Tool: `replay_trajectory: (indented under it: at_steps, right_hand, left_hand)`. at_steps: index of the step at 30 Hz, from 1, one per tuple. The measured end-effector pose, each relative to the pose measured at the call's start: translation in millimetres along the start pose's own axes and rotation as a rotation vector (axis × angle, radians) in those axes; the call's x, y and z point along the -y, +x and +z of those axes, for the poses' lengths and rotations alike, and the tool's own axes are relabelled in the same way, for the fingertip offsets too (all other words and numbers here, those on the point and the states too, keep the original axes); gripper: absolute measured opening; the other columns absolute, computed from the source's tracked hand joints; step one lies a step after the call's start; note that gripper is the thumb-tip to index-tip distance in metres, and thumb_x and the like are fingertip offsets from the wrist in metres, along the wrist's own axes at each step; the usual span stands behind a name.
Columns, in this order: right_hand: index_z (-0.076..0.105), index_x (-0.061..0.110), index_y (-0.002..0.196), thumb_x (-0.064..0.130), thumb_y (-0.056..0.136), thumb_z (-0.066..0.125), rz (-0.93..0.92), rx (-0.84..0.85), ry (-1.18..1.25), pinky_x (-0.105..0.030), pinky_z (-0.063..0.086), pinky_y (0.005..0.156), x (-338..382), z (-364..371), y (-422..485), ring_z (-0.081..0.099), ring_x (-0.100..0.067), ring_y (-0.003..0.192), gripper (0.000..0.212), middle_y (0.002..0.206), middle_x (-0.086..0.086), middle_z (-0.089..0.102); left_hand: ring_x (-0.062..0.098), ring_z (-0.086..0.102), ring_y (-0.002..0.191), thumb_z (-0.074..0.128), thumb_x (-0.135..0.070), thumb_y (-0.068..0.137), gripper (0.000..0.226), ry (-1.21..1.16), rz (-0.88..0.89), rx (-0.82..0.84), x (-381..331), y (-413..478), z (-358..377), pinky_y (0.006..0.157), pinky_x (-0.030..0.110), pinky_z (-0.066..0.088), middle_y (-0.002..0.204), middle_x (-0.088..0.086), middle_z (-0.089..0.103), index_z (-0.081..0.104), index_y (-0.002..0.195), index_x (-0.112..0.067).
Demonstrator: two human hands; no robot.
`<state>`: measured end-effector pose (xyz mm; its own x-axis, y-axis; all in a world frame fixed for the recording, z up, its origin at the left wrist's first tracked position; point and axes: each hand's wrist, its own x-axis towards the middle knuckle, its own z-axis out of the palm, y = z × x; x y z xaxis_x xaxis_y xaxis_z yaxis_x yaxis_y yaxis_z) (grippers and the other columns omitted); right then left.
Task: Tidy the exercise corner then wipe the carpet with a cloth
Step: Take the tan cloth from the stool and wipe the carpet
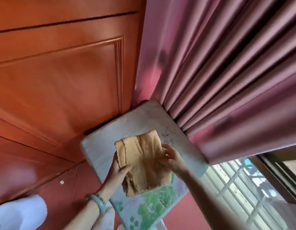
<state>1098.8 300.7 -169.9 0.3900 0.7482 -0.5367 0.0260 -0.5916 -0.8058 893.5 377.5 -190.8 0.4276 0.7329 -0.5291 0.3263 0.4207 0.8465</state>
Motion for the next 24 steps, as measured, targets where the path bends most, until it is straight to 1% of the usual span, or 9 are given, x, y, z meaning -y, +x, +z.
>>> replay_trajectory:
  at_steps: [3, 6, 8, 12, 15, 17, 19, 21, 24]
  right_hand:
    - [0.051, 0.011, 0.121, -0.018, 0.075, 0.056, 0.002, 0.06, -0.066, -0.04, 0.053, 0.076, -20.9, -11.5, 40.1, 0.058, -0.019, 0.083, 0.054, 0.098, -0.009, 0.06]
    - [0.051, 0.013, 0.118, -0.02, 0.075, 0.052, -0.026, 0.101, -0.153, -0.029, 0.052, 0.062, -42.7, -18.2, 72.6, 0.059, -0.015, 0.075, 0.054, 0.095, -0.007, 0.062]
    - [0.052, 0.023, 0.111, -0.017, 0.074, 0.053, -0.031, 0.129, -0.193, -0.032, 0.051, 0.06, -56.7, -21.8, 89.2, 0.061, -0.019, 0.074, 0.055, 0.096, -0.01, 0.064]
    - [0.051, 0.045, 0.102, 0.009, 0.06, 0.057, -0.045, 0.157, -0.258, -0.041, 0.053, 0.066, -91.6, -29.3, 122.1, 0.065, -0.025, 0.079, 0.056, 0.099, -0.007, 0.068]
    - [0.048, 0.056, 0.106, 0.013, 0.061, 0.062, -0.045, 0.209, -0.372, -0.047, 0.055, 0.077, -117.7, -31.1, 141.2, 0.067, -0.024, 0.092, 0.064, 0.107, -0.001, 0.068]
    - [0.045, 0.041, 0.124, 0.011, 0.07, 0.067, -0.055, 0.203, -0.498, -0.045, 0.053, 0.085, -107.6, -28.6, 134.3, 0.063, -0.026, 0.104, 0.065, 0.12, -0.003, 0.063]
    - [0.037, 0.016, 0.139, 0.022, 0.077, 0.066, -0.153, 0.13, -0.623, -0.039, 0.04, 0.103, -104.2, -30.4, 131.0, 0.047, -0.028, 0.123, 0.068, 0.135, -0.01, 0.048]
    - [0.024, 0.009, 0.147, 0.041, 0.075, 0.055, -0.342, 0.125, -0.805, -0.038, 0.022, 0.111, -101.1, -34.3, 128.0, 0.025, -0.031, 0.138, 0.084, 0.148, -0.017, 0.029]
    - [0.01, 0.015, 0.15, 0.052, 0.075, 0.043, -0.709, 0.209, -1.208, -0.046, 0.014, 0.112, -103.7, -30.3, 134.0, 0.006, -0.03, 0.144, 0.09, 0.156, -0.016, 0.012]
  left_hand:
    - [-0.018, 0.057, 0.064, 0.06, 0.0, 0.087, 0.057, -0.022, -0.014, -0.088, 28.0, 22.9, 23.0, 0.063, 0.007, 0.048, 0.09, -0.011, 0.056, 0.033, 0.132, -0.022]
    - [-0.015, 0.057, 0.056, 0.054, -0.005, 0.093, 0.063, -0.006, -0.043, -0.114, 45.4, 33.0, 47.9, 0.049, 0.004, 0.043, 0.088, -0.01, 0.055, 0.018, 0.138, -0.031]
    - [-0.017, 0.056, 0.054, 0.049, -0.007, 0.096, 0.06, -0.013, -0.079, -0.119, 56.0, 37.9, 61.0, 0.048, 0.003, 0.044, 0.084, -0.014, 0.051, 0.014, 0.137, -0.033]
    - [0.012, 0.065, 0.053, 0.05, -0.01, 0.096, 0.064, -0.033, -0.172, -0.13, 78.6, 53.8, 76.8, 0.045, 0.024, 0.053, 0.093, 0.004, 0.061, 0.011, 0.143, -0.031]
    - [0.032, 0.069, 0.078, 0.053, -0.021, 0.094, 0.065, 0.004, -0.255, -0.128, 91.3, 61.8, 82.7, 0.063, 0.041, 0.058, 0.115, 0.02, 0.058, 0.012, 0.143, -0.035]
    - [0.045, 0.065, 0.09, 0.06, -0.034, 0.086, 0.068, 0.039, -0.256, -0.189, 104.4, 67.8, 83.1, 0.072, 0.052, 0.055, 0.112, 0.032, 0.059, 0.018, 0.139, -0.036]
    - [0.046, 0.057, 0.107, 0.068, -0.041, 0.074, 0.082, 0.215, -0.184, -0.342, 111.7, 73.6, 81.2, 0.088, 0.055, 0.049, 0.118, 0.031, 0.056, 0.024, 0.142, -0.03]
    - [0.034, 0.04, 0.127, 0.069, -0.045, 0.075, 0.089, 0.617, -0.016, -0.494, 112.3, 71.4, 77.4, 0.107, 0.043, 0.034, 0.136, 0.021, 0.043, 0.028, 0.145, -0.01]
    - [0.028, 0.024, 0.139, 0.059, -0.071, 0.064, 0.111, 1.044, 0.243, -0.378, 103.8, 64.0, 76.9, 0.113, 0.045, 0.019, 0.152, 0.014, 0.025, 0.024, 0.147, -0.005]
